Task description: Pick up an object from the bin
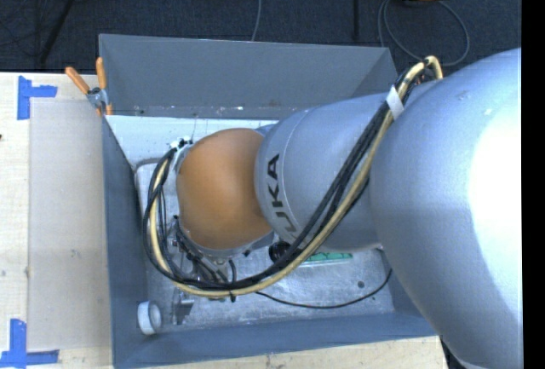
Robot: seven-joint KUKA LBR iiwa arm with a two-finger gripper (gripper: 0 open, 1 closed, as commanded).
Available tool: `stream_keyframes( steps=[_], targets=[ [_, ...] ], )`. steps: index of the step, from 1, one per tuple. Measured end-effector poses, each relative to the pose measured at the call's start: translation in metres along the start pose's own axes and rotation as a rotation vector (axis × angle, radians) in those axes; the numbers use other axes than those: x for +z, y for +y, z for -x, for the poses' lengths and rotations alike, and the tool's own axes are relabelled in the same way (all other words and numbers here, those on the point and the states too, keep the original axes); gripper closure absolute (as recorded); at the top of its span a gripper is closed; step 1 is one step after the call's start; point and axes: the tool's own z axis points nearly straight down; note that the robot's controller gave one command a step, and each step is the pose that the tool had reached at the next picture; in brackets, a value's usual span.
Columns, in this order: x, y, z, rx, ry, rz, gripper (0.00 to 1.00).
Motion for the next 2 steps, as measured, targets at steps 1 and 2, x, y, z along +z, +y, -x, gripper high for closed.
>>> stream_keyframes(
  steps=[1, 2],
  targets=[
    [0.06, -0.063, 0.051, 0.066, -0.004, 0.005, 0.0],
    [0.052, -0.115, 0.106, 0.107, -0.012, 0.001, 0.0]
  ],
)
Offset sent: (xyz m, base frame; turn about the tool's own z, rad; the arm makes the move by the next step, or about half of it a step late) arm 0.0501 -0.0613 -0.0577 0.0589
